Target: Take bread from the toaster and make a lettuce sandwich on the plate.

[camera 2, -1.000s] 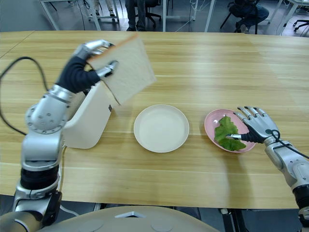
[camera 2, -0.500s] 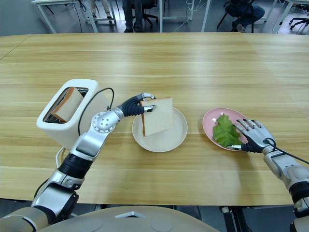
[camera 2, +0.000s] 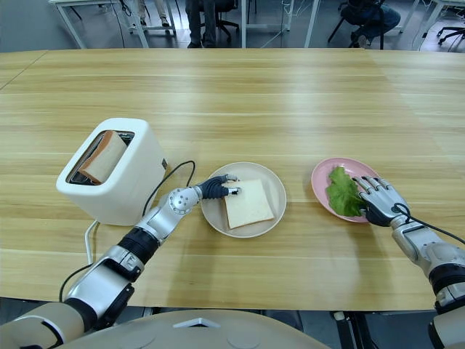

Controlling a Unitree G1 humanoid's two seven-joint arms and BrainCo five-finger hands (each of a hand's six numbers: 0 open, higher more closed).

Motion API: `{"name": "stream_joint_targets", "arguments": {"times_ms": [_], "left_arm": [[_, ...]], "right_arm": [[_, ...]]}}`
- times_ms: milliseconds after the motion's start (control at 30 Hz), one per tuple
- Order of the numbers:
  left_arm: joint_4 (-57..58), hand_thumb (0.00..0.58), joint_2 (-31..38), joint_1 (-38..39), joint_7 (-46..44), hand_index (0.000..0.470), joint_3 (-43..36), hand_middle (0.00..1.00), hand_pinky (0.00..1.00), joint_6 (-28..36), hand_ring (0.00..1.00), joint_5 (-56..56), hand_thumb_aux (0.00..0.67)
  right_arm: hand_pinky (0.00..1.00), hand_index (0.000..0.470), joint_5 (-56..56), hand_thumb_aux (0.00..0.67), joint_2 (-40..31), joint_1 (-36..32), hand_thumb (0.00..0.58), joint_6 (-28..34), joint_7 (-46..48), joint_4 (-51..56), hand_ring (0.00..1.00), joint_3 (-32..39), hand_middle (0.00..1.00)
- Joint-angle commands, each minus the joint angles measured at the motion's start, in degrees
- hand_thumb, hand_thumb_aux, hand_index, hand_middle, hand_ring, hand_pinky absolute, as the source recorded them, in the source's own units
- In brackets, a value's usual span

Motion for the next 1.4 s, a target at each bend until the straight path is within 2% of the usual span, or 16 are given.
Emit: {"name": "stream_joint_targets", "arguments": {"times_ms": [33,100,133,200,233,500,700,833,967,1167,1400], "left_arm": [[-5.71,0.000,5.06,3.39,-3.09,0.000,-6.19,1.00,1.00,-2.96,1.00,7.52,0.000],[-9.88,0.000,7.33,4.41,-3.16,0.000,-7.51,1.00,1.00,-3.07,1.00,10.82,0.000],[-11.98,0.000,8.54,4.69,-2.31,0.000,-7.95,0.89,0.89,-3.39,0.89,12.99,0.000],[-16.28,0.000,10.69,4.98,0.17,0.000,-8.15,0.58,0.58,-3.79,0.58,17.22,0.000],[-18.34,0.000,11.47,4.99,1.72,0.000,-7.89,0.00,0.00,-3.85,0.00,19.25,0.000],[-35.49,0.000,15.91,5.26,12.91,0.000,-0.99,0.00,0.00,-0.16,0.00,32.80,0.000],[-43.92,0.000,15.52,7.04,20.93,0.000,6.70,0.00,0.00,3.28,0.00,37.13,0.000],[-51.99,0.000,16.79,12.05,19.32,0.000,12.27,0.00,0.00,6.70,0.00,39.51,0.000],[-61.86,0.000,16.77,20.13,17.02,0.000,18.94,0.00,0.00,7.96,0.00,35.96,0.000],[-69.78,0.000,15.87,28.80,16.03,0.000,28.15,0.00,0.00,8.29,0.00,31.83,0.000],[-75.22,0.000,14.13,35.40,14.24,0.000,39.20,0.00,0.00,11.36,0.00,31.11,0.000]], "right_arm": [[0.00,0.460,2.10,0.670,-0.62,0.53,0.580,-2.40,0.76,-1.49,0.00,0.62,0.00],[0.00,0.460,3.20,0.670,-1.25,0.89,0.580,-3.17,0.71,-2.94,0.00,-0.02,0.00],[0.00,0.460,3.81,0.670,-1.60,1.09,0.580,-3.41,0.69,-3.86,0.00,-0.41,0.00],[0.00,0.460,5.30,0.670,-2.43,1.57,0.580,-3.97,0.86,-6.41,0.00,-1.63,0.00],[0.00,0.460,6.02,0.670,-2.79,1.90,0.580,-4.04,1.06,-7.82,0.00,-2.23,0.00],[0.00,0.460,12.84,0.670,-5.25,6.72,0.580,-2.22,7.78,-29.13,0.00,-11.16,0.00],[0.00,0.460,15.94,0.670,-1.87,9.66,0.580,0.29,15.30,-44.85,0.00,-14.89,0.00],[0.00,0.460,17.16,0.670,2.67,9.34,0.580,1.78,20.64,-52.34,0.00,-14.41,0.00],[0.00,0.460,19.26,0.670,8.04,9.89,0.580,2.30,26.40,-58.82,0.00,-12.44,0.00],[0.00,0.460,17.93,0.670,14.87,11.41,0.580,1.20,31.67,-58.88,0.00,-6.66,0.00],[0.00,0.460,15.72,0.670,18.64,11.04,0.580,1.05,35.84,-55.92,0.00,-2.42,0.00]]}}
